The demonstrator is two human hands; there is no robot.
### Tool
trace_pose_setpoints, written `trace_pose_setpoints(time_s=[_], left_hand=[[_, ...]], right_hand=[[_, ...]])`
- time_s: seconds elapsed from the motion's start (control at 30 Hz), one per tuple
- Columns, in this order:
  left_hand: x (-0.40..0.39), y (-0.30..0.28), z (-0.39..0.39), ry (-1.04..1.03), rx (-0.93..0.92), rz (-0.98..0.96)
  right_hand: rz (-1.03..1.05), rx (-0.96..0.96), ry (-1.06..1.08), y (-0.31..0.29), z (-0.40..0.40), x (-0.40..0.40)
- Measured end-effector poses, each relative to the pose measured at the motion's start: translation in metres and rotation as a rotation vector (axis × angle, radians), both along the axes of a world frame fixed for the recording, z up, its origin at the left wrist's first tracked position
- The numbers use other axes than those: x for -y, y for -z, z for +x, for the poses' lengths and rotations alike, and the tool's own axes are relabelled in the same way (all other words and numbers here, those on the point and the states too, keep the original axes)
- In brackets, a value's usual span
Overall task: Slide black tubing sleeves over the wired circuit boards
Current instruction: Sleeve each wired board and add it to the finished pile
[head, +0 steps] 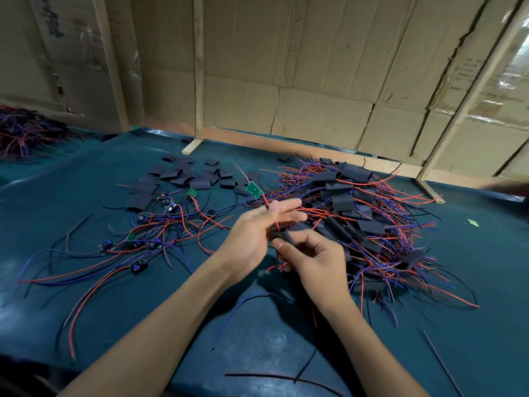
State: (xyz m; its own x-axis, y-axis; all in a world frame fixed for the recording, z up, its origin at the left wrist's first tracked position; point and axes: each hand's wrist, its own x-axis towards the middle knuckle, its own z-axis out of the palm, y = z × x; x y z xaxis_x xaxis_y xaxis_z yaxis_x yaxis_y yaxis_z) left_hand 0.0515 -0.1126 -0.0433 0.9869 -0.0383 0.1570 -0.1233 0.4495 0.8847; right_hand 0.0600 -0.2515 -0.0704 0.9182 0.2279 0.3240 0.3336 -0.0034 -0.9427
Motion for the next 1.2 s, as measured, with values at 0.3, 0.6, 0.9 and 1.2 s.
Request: trace_pose_setpoints(time_s=[0.3,0.6,0.9,1.2], left_hand=[[-0.006,-0.003,0.005,-0.114,-0.190,-0.268],[-0.016,0.002,0.005,-0.175,-0.041,-0.003],[-0.009,0.000,-0.003,0.035,0.027,-0.031],[0.000,-0.002,-0.006,-0.007,0.079,-0.093]], right_hand=[[0.137,-0.089,0.031,-0.002,0.008,0.008],[0.134,-0.121,-0.073,-0.006,0.001,0.004],[0.275,-0.255,-0.302,-0.013,-0.001,0.003],[0.408,-0.533,-0.392,-0.020,-0.001,0.004]])
